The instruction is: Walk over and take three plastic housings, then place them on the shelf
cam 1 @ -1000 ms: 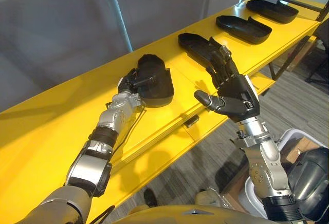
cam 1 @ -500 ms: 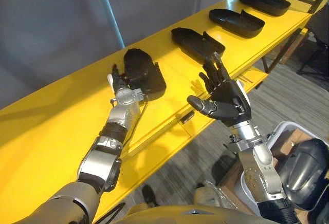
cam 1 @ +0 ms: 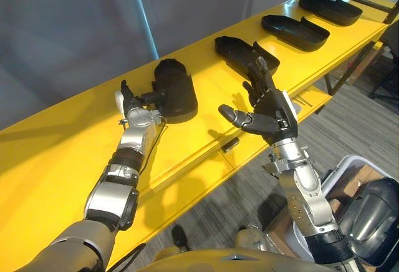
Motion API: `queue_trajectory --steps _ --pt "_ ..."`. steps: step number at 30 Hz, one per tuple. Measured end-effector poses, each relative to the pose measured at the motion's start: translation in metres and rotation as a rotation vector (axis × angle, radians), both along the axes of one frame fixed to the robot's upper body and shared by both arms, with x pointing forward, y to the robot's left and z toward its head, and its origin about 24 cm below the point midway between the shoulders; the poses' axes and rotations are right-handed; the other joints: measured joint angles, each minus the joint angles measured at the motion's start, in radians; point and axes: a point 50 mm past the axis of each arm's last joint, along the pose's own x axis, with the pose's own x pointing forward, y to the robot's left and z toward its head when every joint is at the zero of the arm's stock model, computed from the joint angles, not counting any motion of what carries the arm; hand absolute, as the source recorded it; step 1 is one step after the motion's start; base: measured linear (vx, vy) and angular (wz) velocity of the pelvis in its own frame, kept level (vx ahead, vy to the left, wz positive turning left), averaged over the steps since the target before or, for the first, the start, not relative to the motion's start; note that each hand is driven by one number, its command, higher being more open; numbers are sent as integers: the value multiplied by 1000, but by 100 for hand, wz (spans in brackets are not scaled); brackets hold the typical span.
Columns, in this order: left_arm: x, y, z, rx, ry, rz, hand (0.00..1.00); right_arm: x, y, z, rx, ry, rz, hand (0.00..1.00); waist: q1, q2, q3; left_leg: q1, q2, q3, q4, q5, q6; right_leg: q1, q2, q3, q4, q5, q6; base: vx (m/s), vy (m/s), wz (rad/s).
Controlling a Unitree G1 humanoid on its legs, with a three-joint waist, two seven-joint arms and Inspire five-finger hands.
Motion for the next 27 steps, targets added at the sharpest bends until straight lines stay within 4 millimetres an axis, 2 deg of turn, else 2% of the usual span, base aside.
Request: queue_trajectory --steps 5,7,9,11,13,15,16,20,24,27 --pt "1 -2 4 -113 -105 -34 100 0 1 1 -5 -5 12 100 16 0 0 -9 -3 -18 0 4 -1 3 -2 -18 0 0 0 -6 -2 11" --pt "-8 -4 16 -166 -249 -74 100 2 4 4 -7 -22 43 100 18 1 -1 -20 -11 -28 3 17 6 -1 -1 -28 1 6 10 36 -4 15" --pt "-29 -12 41 -199 -473 -153 100 7 13 12 -32 -60 68 100 40 3 -1 -21 -15 -43 4 22 6 4 -3 -42 7 5 8 49 -15 19" --pt "-47 -16 60 -212 -624 -201 100 12 21 20 -47 -89 95 100 54 5 -2 -20 -15 -56 5 23 5 13 -3 -56 7 3 4 21 -18 22" --pt "-80 -21 82 -244 -827 -250 100 20 31 26 -90 -109 112 100 86 18 -4 -17 -18 -93 4 27 3 37 -3 -95 -5 -1 0 -10 -20 41" --pt "-104 -18 84 -229 -907 -258 100 24 37 22 -100 -79 127 100 117 31 -12 -18 -20 -122 3 29 -1 54 -3 -128 -9 -11 -2 -46 -39 53" --pt "-118 -12 81 -202 -924 -244 100 28 41 17 -110 -44 137 100 135 41 -18 -20 -20 -146 2 25 -10 68 -1 -155 -14 -19 -8 -51 -55 53" --pt "-145 9 55 -96 -829 -182 100 37 55 -1 -137 65 162 100 192 53 -28 -29 -20 -202 0 34 -23 99 9 -218 -30 -22 -15 -45 -52 48" --pt "-164 17 25 -94 -692 -201 100 40 82 -12 -152 152 219 100 256 33 -32 -37 -19 -230 2 45 -30 118 15 -251 -48 -20 -14 -10 -31 24" --pt "-165 14 20 -98 -666 -243 100 44 104 -14 -135 191 225 100 268 15 -35 -37 -24 -249 1 47 -30 133 15 -271 -56 -20 -13 1 -24 17"
